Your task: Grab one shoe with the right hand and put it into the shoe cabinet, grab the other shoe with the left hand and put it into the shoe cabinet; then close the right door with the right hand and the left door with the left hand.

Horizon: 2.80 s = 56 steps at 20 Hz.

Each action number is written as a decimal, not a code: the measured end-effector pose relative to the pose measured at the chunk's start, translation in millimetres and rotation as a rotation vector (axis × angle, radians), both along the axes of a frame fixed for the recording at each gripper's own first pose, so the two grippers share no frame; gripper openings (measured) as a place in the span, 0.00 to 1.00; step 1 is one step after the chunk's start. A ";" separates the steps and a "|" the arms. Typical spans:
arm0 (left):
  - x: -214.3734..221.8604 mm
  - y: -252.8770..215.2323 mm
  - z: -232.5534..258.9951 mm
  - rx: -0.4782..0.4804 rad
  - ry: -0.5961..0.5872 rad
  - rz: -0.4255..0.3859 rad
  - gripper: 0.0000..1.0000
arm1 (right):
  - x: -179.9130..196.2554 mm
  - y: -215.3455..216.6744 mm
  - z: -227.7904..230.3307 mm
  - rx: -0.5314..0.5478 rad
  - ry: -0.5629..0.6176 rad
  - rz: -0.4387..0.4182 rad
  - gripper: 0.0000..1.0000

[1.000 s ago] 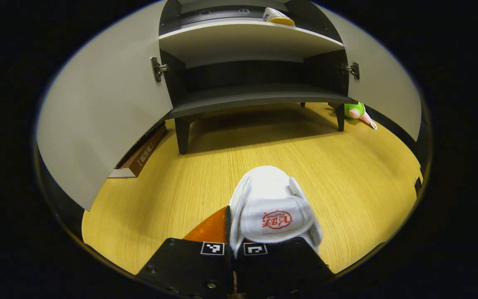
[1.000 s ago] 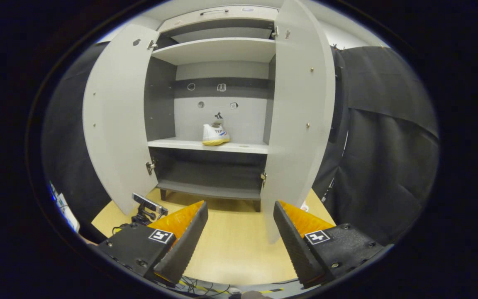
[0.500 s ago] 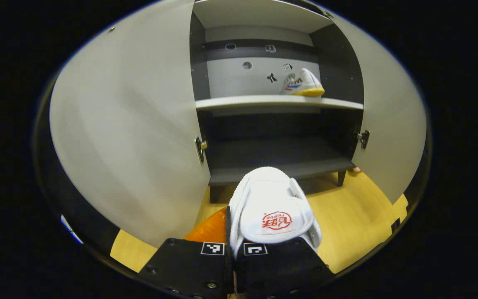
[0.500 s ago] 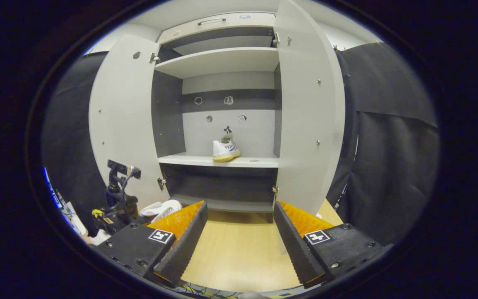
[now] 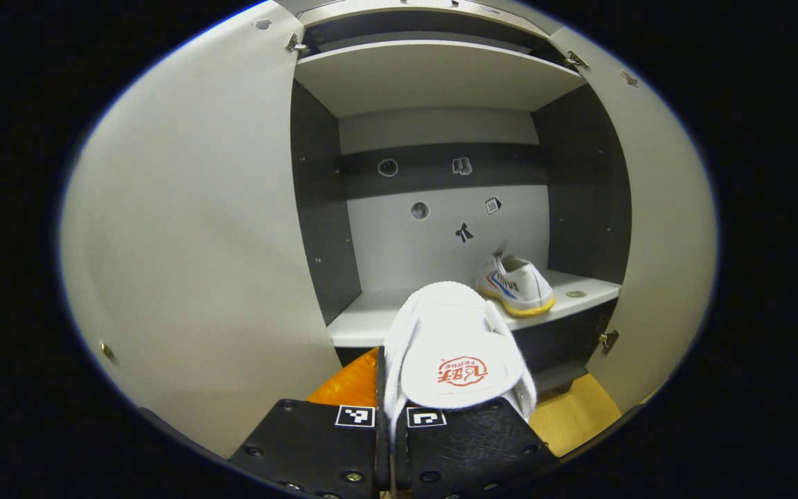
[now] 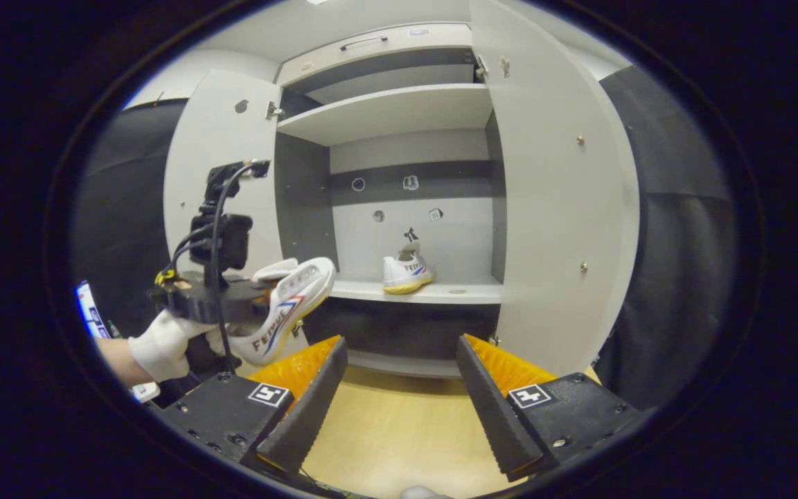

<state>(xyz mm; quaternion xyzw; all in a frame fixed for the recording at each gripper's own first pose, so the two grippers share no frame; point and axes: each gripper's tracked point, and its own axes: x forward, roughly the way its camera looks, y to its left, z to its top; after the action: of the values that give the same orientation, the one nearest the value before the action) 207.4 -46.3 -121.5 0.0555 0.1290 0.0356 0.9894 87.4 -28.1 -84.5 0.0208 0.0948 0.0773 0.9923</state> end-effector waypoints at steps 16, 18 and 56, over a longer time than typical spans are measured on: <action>174.1 -60.9 -49.9 -0.005 0.152 0.054 0.03 | 17.7 -17.2 1.2 -0.037 0.021 0.051 1.00; 180.7 -61.2 -65.9 0.022 0.225 0.043 0.02 | 16.6 -18.9 -1.2 -0.025 0.032 0.047 1.00; -44.5 -53.3 129.4 -0.052 -0.269 -0.124 1.00 | -31.0 0.4 72.6 -0.038 -0.142 -0.109 1.00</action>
<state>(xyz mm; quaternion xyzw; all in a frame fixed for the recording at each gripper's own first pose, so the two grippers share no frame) 162.9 -99.6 7.9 0.0326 -0.0073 -0.0219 0.9992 56.4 -27.7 -12.0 0.0016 0.0244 0.0228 0.9994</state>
